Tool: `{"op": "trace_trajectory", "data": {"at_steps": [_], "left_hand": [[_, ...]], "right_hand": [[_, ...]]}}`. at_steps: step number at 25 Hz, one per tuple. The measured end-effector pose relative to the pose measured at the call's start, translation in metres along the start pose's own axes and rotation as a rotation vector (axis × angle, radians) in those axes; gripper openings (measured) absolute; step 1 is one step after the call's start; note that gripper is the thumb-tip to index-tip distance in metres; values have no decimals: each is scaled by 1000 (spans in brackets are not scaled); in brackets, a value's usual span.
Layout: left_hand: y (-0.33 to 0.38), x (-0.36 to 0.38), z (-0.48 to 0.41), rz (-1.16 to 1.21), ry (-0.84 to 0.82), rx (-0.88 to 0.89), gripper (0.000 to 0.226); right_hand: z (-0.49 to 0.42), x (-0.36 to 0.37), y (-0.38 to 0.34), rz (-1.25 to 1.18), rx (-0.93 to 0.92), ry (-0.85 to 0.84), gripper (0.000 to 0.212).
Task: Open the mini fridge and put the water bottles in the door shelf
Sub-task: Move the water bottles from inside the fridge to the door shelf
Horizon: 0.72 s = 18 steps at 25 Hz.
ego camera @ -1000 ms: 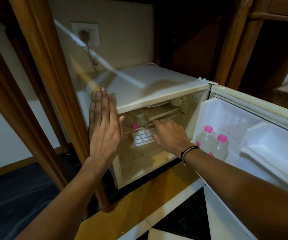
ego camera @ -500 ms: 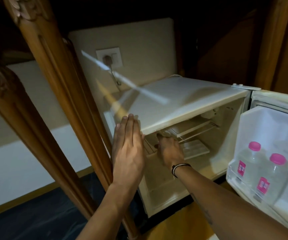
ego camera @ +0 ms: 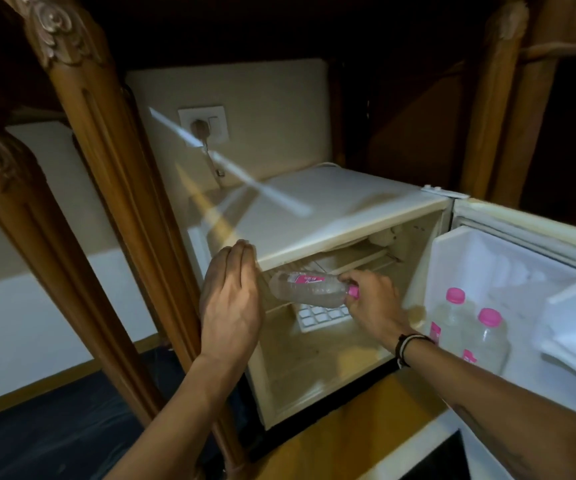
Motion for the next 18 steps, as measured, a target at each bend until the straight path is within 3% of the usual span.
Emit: {"op": "trace_trajectory", "data": {"at_steps": [5,12,18], "left_hand": [[8,-8,-11,-28,-60,-23,31],[21,0,-13,-45,-75,-92,38],[38,5,-23,-6,-160,-75,42]], "right_hand": [[16,-105,-3,7,-86,106,27],[42,-188,0,368,-132,-188,19],[61,-181,2,742,-197,-354,23]]}}
Point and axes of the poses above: each hand's wrist, its own z-axis away from the middle knuckle, its own x-axis out of the palm, y = z × x, the point moved 6 cm from there along -z, towards the middle knuckle, and after that the axes turned 5 degrees about y, right-handed, at the moved point
